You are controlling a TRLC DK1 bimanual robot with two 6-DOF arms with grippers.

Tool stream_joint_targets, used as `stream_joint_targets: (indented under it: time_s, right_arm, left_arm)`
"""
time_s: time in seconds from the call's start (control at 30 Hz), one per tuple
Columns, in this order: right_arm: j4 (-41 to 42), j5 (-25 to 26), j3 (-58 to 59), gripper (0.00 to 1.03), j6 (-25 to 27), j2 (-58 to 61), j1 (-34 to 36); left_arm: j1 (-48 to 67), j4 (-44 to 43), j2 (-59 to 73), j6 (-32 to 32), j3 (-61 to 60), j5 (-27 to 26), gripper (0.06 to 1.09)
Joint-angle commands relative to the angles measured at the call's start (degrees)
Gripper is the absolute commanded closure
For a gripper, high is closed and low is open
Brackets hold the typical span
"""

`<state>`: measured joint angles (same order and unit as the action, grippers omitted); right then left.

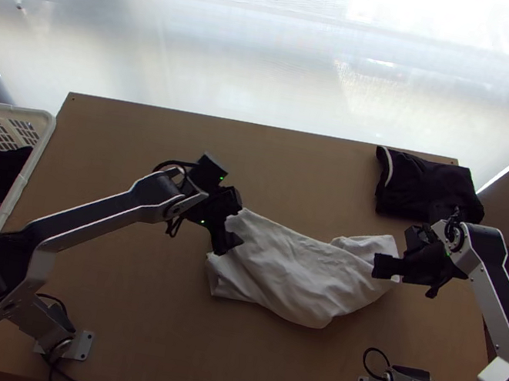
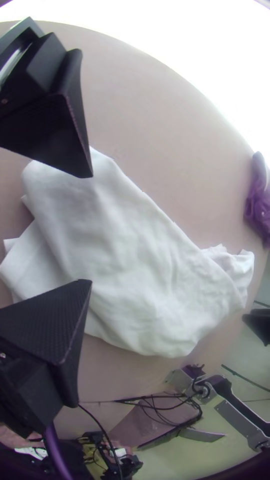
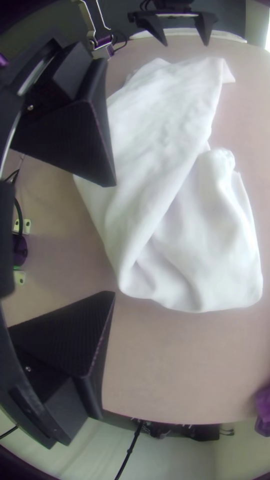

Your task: Fold the t-shirt

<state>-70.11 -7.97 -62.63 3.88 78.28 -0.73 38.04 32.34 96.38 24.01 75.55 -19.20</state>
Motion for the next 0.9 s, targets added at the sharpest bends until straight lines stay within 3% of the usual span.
stream_joint_targets:
  time_s: [0.0,0.33,0.43,0.47,0.53,0.63,0.77,0.87]
  right_arm:
    - [0.41,-0.03,0.93,0.06,-0.1,-0.59,0.03]
    - [1.2,0.06,0.93,0.06,-0.01,-0.32,0.82]
    - [1.2,0.06,0.4,0.06,-0.01,-0.32,0.82]
    - [1.29,0.06,0.32,0.06,-0.01,-0.32,0.82]
    - [1.2,0.06,0.14,0.06,-0.01,-0.32,0.82]
    - [1.2,0.06,-0.03,0.06,0.08,-0.32,0.82]
    - [1.2,0.06,-0.39,0.06,0.16,-0.32,0.91]
    - [1.2,-0.03,-1.0,0.06,0.16,-0.32,0.82]
  left_arm:
    - [2.39,-0.43,8.39,0.6,7.77,0.22,0.1]
    - [6.52,-1.75,15.95,4.03,8.91,1.89,0.12]
    - [6.34,-1.75,18.14,4.03,9.97,1.97,0.38]
    - [6.34,-1.75,18.49,4.03,10.06,1.97,0.53]
    - [6.17,-1.75,18.85,3.85,10.23,1.89,0.95]
    - [5.38,-0.17,18.41,3.41,9.88,1.89,1.05]
    - [4.58,7.83,13.84,7.28,8.56,1.71,1.05]
    - [2.65,13.45,7.95,6.22,7.77,1.27,1.05]
